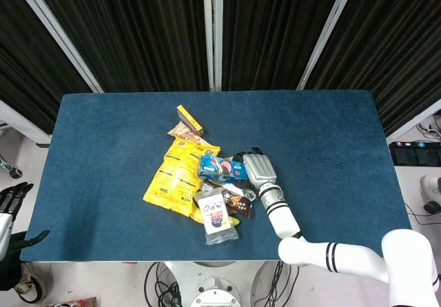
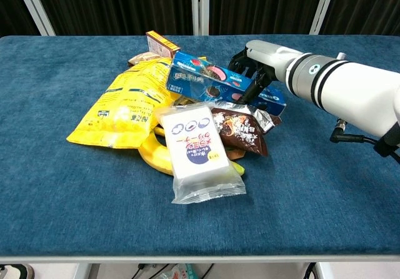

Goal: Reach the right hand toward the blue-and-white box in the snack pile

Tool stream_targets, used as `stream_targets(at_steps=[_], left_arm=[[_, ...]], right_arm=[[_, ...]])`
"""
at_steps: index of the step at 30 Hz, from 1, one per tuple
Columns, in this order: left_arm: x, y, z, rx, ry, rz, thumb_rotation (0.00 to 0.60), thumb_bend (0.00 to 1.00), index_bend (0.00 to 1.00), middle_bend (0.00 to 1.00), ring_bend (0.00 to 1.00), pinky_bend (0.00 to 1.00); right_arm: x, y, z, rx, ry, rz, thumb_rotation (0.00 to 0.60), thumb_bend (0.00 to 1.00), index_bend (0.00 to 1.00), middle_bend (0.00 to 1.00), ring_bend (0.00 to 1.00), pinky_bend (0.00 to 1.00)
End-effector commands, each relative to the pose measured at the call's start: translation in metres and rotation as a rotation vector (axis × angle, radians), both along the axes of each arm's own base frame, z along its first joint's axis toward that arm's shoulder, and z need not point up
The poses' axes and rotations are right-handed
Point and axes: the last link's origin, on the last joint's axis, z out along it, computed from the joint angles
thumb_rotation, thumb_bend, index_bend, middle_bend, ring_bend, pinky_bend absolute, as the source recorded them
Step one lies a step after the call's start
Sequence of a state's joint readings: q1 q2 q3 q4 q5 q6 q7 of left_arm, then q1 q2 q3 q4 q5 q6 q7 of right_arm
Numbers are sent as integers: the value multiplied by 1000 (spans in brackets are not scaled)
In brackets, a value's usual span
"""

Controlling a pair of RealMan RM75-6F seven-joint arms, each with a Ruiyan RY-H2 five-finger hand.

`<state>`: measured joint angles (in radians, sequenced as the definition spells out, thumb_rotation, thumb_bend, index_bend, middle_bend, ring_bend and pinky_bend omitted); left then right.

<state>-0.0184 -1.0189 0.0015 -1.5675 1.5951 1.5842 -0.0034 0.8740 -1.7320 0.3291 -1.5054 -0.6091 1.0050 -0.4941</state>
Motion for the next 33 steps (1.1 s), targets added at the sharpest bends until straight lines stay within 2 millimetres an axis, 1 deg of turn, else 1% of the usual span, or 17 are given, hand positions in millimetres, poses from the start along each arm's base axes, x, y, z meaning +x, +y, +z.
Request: stream_targets(at_steps=[1,5,8,11,16,19,20,22,25,33], left_arm=[[0,0,1,3,-1,0,467,0,122,109,119,242],[-1,-1,1,3,-3,1,470,0,123,108,119,242],[-1,-1,1,3,-3,1,468,0,122,109,119,242],[-1,-1,1,4,-5,-3,468,0,122,108,119,242],[1,0,0,7,-7,-11,470,0,122,108,119,242],[3,0,0,7,-6,-13,469,0,122,108,119,242],[3,0,-1,6,-5,-13,467,0,123,108,119,242],[3,0,-1,5,-3,-13,468,0,123,109,119,242],[5,0,-1,3,-3,-13,469,0,123,108,119,242],[4,1,-1,3,-1,-10,468,0,122,109,119,242]], right_arm=[[0,-2,2,-30,3,3,600,274,616,462,428,242],[-1,-4,13,-98,-21,11,600,343,739,548,512,304],[0,-6,29,-160,-72,24,600,385,786,583,548,325],[6,-7,56,-241,-166,54,600,433,819,611,574,329],[22,0,104,-362,-363,148,600,463,842,629,591,336],[29,9,126,-403,-444,215,600,467,848,634,597,357],[29,12,130,-411,-458,229,600,467,851,636,599,364],[29,18,136,-418,-477,254,600,466,853,637,599,367],[26,23,137,-410,-481,269,600,467,854,638,599,368],[21,22,131,-397,-468,260,600,467,854,639,599,368]])
